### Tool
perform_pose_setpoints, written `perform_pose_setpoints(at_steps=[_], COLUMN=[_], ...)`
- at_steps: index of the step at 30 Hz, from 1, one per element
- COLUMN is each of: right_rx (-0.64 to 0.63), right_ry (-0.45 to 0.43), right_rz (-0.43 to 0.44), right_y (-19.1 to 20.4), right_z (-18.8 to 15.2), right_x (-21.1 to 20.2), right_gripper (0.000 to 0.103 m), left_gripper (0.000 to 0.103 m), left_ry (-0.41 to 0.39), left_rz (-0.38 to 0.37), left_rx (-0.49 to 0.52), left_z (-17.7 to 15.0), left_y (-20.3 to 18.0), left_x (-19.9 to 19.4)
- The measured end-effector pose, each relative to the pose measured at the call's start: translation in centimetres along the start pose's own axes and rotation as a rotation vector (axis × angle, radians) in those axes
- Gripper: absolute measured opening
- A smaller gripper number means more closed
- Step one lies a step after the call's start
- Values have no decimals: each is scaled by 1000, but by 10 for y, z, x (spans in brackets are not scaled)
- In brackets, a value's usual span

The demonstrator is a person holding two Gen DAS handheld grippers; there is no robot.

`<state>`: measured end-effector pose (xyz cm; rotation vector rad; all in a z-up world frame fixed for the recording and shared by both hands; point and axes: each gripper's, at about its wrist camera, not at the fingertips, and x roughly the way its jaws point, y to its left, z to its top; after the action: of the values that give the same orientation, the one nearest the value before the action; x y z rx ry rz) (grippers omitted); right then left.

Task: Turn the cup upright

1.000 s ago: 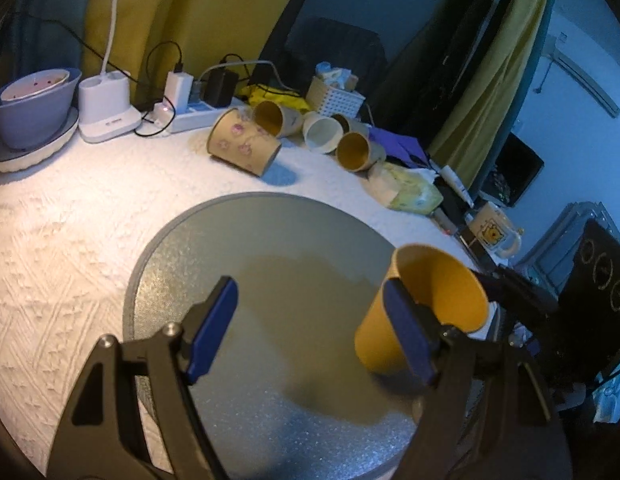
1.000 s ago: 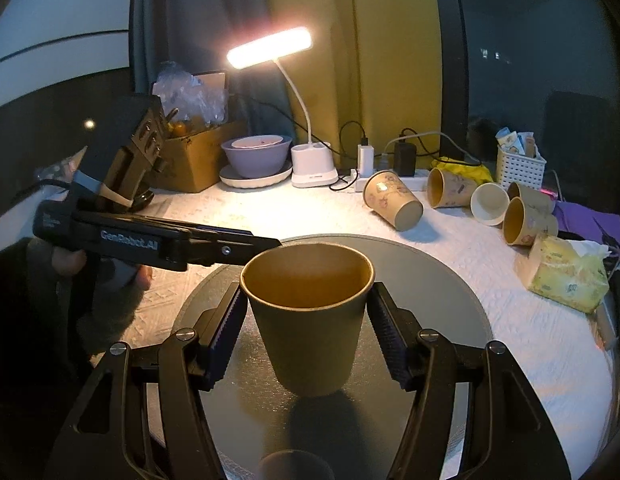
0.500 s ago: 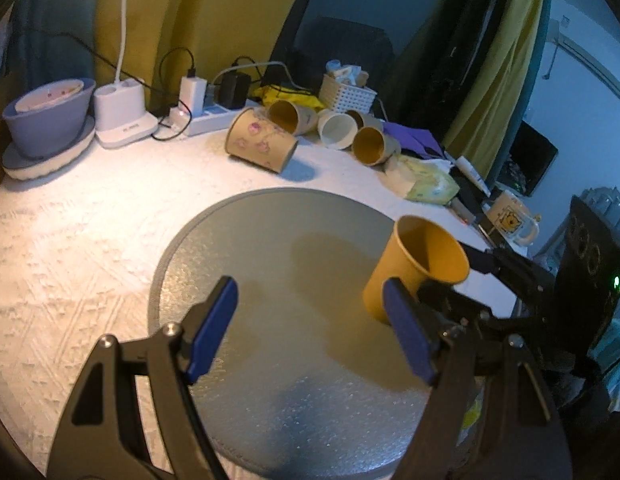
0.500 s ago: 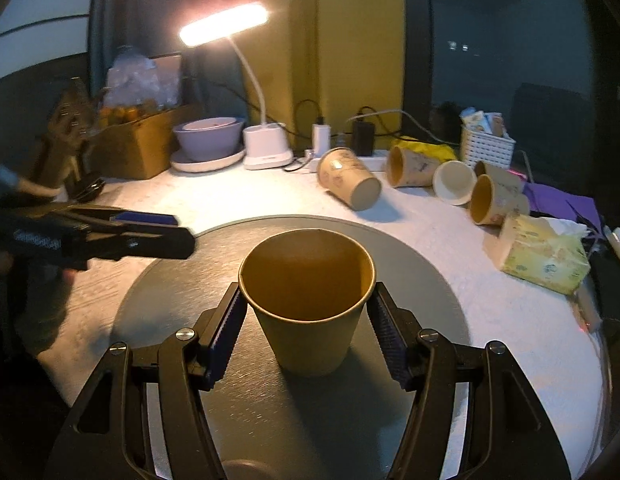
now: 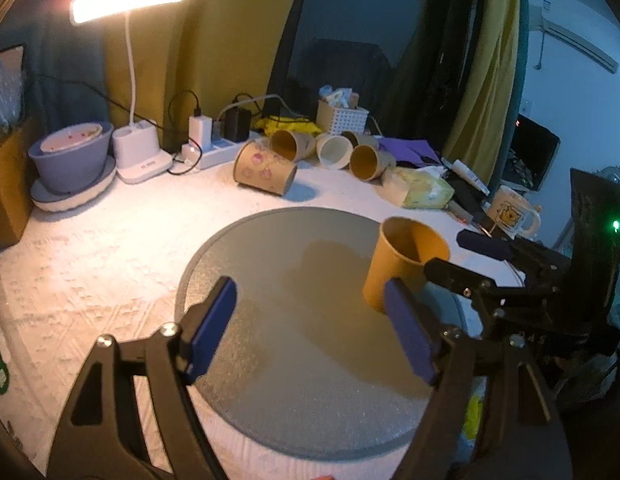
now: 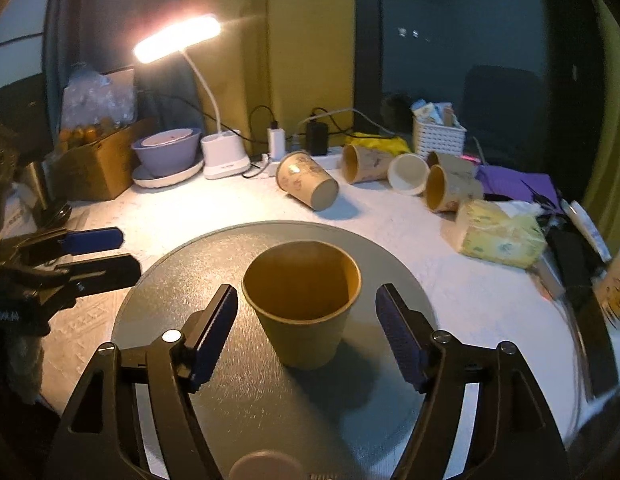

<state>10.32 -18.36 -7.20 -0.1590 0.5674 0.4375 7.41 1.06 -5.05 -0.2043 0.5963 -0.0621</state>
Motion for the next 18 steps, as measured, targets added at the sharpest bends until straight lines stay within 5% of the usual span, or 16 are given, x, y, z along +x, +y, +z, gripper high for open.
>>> perform_pose_setpoints(at_steps=[18], right_rx=[82], right_ry=[20], right_rz=[-86], right_y=[28], right_z=[-8], right_x=[-74], right_gripper=[75], left_gripper=[86], left_ry=[-127], left_rz=[29], left_rx=[80], left_z=[-16], left_y=[-31], left_x=[-75])
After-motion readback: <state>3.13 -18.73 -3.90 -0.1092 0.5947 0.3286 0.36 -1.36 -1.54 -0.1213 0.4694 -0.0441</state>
